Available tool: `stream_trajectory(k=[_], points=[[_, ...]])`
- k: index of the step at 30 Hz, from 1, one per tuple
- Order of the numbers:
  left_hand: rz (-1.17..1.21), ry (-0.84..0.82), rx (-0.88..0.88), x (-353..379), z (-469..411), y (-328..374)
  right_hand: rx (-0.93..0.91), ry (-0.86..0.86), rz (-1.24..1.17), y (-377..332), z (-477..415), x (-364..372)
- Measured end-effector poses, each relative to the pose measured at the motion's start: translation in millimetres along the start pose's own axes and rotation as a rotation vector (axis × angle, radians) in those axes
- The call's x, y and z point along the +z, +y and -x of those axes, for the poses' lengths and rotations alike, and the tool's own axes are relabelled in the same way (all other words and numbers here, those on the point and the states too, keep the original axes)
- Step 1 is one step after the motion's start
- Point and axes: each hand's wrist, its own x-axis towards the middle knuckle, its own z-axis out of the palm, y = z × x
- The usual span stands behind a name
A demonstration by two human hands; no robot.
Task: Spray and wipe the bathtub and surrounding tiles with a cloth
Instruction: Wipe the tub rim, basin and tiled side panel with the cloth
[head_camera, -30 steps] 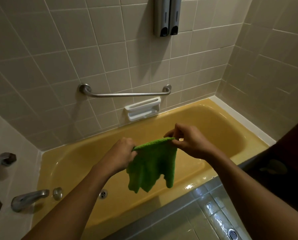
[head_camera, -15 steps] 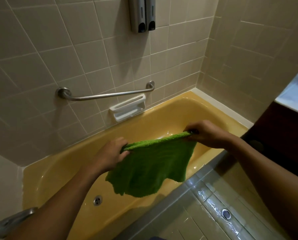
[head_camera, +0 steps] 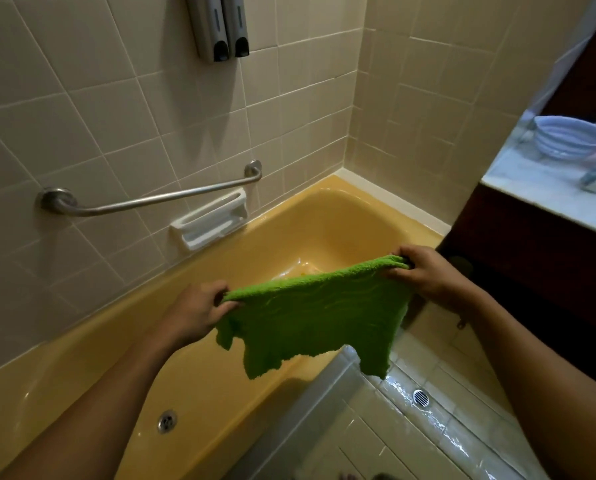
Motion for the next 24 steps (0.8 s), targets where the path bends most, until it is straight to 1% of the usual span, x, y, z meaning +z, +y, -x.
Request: stream_trajectory(k=[4, 7, 9, 11, 14, 16, 18, 20, 22, 24], points=[[0.006, 0.001, -0.016, 0, -8, 5, 0.044, -0.001, -0.082, 22, 7, -23], [0.068, 0.048, -0.027, -1, -12, 11, 0.083, -0.081, -0.199, 36, 11, -41], [0.132, 0.078, -0.028, 0, -15, 21, 0.055, -0.092, -0.264, 43, 12, -49], [0.173, 0.097, -0.010, 0, -18, 35, 0.000, -0.064, -0.369, 46, 11, -60], [0.122, 0.070, 0.010, -5, -21, 48, -0.036, -0.015, -0.572, 50, 3, -77], [0.065, 0.021, -0.004, -11, -22, 49, -0.005, -0.029, -0.650, 50, -2, -88], [-0.043, -0.014, -0.028, -14, -21, 50, 0.010, -0.077, -0.644, 49, -7, -96], [-0.149, -0.012, -0.046, -11, -20, 53, 0.027, -0.108, -0.614, 48, -8, -103], [-0.086, 0.015, -0.115, -5, -19, 63, 0.046, -0.070, -0.556, 49, -14, -103], [0.039, 0.100, -0.222, 4, -21, 76, 0.022, 0.016, -0.473, 51, -25, -98]])
